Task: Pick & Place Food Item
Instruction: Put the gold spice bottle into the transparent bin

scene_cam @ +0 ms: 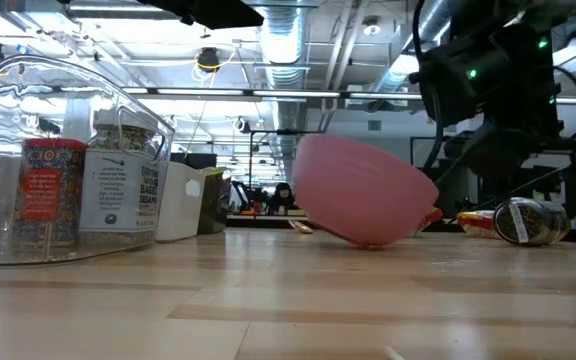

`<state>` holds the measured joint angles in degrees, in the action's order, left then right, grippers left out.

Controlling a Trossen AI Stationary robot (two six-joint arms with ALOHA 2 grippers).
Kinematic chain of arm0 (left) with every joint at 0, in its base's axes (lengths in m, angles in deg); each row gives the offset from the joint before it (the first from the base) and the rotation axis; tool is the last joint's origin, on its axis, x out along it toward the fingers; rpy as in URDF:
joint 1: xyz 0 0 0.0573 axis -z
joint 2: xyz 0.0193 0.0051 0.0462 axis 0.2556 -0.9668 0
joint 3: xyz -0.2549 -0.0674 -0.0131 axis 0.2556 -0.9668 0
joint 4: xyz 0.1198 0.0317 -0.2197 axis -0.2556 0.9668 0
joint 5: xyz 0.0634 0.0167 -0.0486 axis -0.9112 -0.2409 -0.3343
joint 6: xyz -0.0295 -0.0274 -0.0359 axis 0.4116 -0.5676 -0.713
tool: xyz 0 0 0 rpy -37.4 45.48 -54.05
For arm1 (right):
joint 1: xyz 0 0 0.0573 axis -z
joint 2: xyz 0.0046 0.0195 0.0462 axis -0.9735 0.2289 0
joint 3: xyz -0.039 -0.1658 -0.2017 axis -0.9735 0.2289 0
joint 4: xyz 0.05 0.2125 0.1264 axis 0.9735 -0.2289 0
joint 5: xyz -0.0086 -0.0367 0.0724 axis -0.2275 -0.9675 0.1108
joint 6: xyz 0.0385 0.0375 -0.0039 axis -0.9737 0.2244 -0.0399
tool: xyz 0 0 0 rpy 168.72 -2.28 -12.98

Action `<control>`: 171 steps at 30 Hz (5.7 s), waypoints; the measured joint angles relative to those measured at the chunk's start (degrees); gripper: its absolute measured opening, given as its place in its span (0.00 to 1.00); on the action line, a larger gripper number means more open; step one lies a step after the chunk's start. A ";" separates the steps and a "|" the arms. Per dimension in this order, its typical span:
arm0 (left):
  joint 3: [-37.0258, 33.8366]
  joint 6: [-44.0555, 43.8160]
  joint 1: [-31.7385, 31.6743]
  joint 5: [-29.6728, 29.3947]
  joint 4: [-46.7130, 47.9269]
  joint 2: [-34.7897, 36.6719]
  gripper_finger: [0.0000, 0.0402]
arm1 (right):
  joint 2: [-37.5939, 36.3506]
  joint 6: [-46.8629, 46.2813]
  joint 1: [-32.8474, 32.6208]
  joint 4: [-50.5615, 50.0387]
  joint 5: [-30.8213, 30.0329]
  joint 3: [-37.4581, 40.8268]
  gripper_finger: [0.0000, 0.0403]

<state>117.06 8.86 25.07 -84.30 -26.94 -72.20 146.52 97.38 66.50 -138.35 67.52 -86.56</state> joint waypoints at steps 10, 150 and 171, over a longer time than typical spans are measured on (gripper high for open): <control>0.00 -0.28 0.00 0.01 0.00 0.00 0.66 | 0.00 0.16 2.30 1.62 -0.74 1.27 0.86; 6.51 0.59 1.33 57.27 -48.21 -21.77 0.85 | -18.73 22.78 -16.66 96.63 3.85 -12.11 0.63; 6.49 -2.35 1.29 56.49 -47.95 -21.68 0.67 | -17.29 22.86 -15.88 97.15 3.50 -12.09 0.63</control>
<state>123.55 6.51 26.36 -27.81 -74.89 -93.88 129.23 120.24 50.62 -41.19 71.02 -98.65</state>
